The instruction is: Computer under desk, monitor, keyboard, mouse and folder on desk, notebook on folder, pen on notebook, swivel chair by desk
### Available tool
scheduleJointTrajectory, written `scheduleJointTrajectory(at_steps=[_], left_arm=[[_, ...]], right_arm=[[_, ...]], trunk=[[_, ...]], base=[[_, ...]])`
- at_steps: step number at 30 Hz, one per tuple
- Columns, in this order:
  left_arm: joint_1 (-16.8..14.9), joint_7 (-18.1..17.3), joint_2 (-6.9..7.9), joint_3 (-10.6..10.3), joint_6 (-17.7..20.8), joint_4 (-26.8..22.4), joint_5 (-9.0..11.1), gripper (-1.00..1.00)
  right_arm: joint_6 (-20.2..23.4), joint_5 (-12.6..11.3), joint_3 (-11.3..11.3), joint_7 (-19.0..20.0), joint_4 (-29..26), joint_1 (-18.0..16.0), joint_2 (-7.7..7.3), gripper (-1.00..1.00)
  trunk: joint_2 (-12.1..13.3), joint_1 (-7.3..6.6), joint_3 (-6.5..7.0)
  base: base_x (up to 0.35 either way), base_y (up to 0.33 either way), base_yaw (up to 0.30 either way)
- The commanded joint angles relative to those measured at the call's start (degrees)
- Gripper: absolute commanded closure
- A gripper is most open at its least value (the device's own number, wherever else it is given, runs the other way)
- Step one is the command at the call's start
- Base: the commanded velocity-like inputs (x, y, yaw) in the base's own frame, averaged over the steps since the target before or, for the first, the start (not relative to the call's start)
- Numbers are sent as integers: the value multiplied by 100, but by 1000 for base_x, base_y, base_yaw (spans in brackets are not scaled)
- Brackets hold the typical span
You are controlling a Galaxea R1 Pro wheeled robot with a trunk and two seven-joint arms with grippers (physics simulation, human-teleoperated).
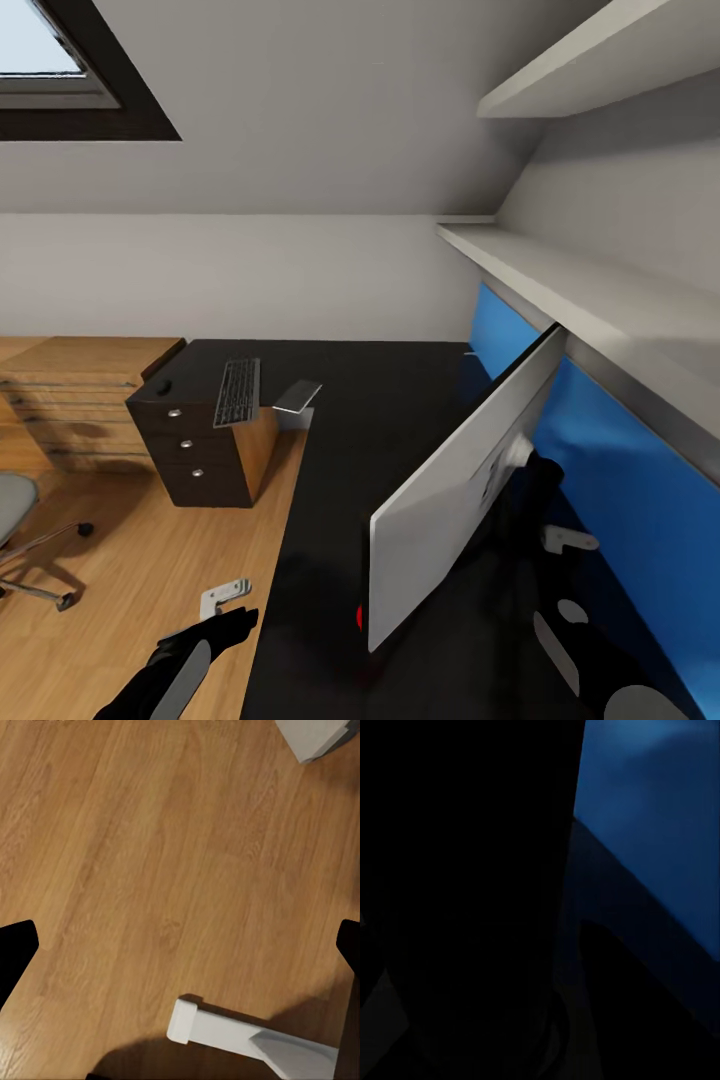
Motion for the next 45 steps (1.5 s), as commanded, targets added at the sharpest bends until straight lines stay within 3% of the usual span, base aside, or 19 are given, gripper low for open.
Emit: scheduleJointTrajectory(at_steps=[1,24,25,35,45], left_arm=[[-2,56,8,-31,13,-12,61,-100],[-3,56,8,-31,13,-13,56,-100],[-4,56,8,-31,13,-12,56,-100],[-6,56,17,-29,13,-13,56,-100],[0,56,15,-31,13,-17,56,-100]], right_arm=[[-29,-33,45,-38,-9,-8,-8,100],[-26,-33,45,-38,-9,-8,-8,100],[-26,-33,45,-38,-9,-7,-8,-100],[-20,-33,53,-37,-9,-3,-8,-100],[-20,-26,53,-38,0,-5,-8,-100]], trunk=[[-7,1,-7],[-7,1,-7],[-7,1,-7],[-7,1,-7],[-7,1,-7]], base=[[22,0,0],[2,0,0],[0,0,0],[-22,0,0],[-278,0,0]])
